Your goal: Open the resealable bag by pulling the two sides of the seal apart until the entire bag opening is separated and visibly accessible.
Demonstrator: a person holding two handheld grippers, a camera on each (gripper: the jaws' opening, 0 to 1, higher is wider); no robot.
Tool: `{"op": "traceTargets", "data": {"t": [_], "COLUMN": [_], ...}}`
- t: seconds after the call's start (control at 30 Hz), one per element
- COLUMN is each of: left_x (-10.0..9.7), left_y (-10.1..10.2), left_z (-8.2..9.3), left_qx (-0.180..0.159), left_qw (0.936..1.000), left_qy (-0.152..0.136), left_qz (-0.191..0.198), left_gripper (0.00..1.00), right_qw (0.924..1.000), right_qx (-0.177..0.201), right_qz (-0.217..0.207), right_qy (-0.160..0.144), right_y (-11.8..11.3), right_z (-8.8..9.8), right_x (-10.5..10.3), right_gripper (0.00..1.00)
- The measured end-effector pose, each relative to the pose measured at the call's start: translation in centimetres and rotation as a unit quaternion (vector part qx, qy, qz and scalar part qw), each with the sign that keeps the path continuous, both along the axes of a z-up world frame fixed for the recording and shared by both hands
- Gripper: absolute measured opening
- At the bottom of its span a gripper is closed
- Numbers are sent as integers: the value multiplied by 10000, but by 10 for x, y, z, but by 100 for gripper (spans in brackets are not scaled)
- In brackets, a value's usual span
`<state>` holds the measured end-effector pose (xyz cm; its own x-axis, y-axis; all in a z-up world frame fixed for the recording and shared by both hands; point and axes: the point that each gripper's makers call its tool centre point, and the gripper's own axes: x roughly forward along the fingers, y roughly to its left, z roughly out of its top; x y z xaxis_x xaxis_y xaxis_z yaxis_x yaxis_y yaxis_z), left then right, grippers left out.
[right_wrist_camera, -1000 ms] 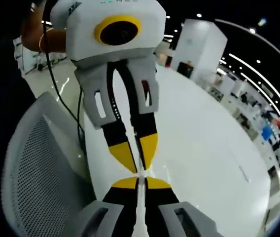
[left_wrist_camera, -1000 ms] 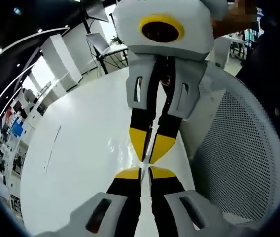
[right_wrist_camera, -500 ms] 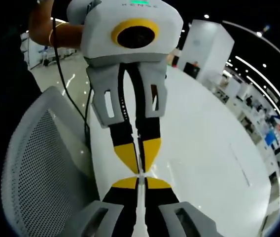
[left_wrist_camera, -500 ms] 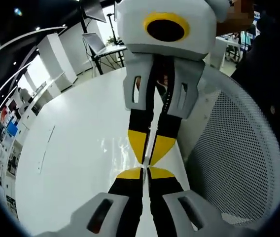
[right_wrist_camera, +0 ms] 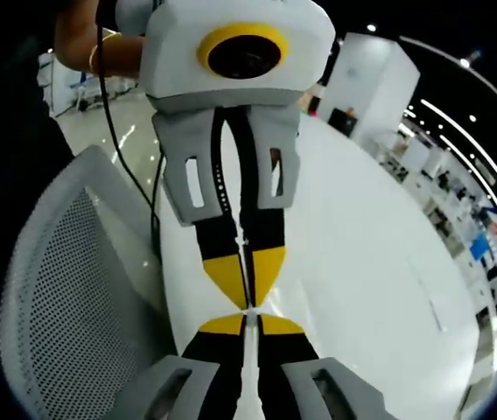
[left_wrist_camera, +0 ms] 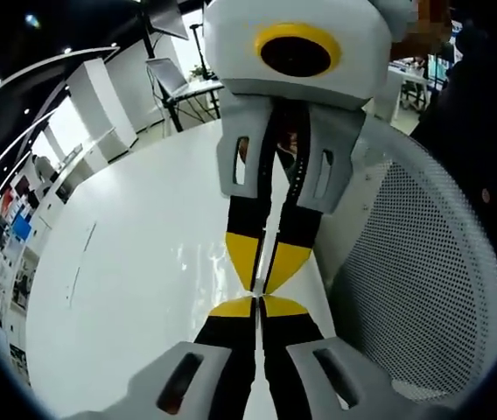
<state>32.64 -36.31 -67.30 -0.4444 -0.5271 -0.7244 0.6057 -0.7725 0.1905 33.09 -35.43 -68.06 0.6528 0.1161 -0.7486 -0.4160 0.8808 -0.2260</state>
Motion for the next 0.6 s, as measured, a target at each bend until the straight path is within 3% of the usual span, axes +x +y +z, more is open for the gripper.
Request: {"op": "traceTargets", "data": {"t": [0.13, 0.2, 0.3, 0.6], "left_x": [0, 2, 2, -1], "left_y": [0, -4, -4, 0], "left_z": [-1, 2, 5, 2], "left_qx": [-9, -150, -164, -149], "left_qw": [10000, 9990, 9987, 9995], "left_qy": [-9, 84, 162, 46], "left_qz": [58, 424, 459, 278], "left_gripper": [0, 0, 0, 0], "right_qw": [10000, 10000, 9999, 9997], "right_qx": [-53, -82, -90, -193], "right_qz": [55, 32, 10, 70], "right_qy": [34, 6, -43, 118], "right_y": [0, -3, -4, -3], "right_z": [-1, 1, 3, -4], "right_x": [0, 0, 0, -4], "right_gripper": [0, 0, 0, 0]}}
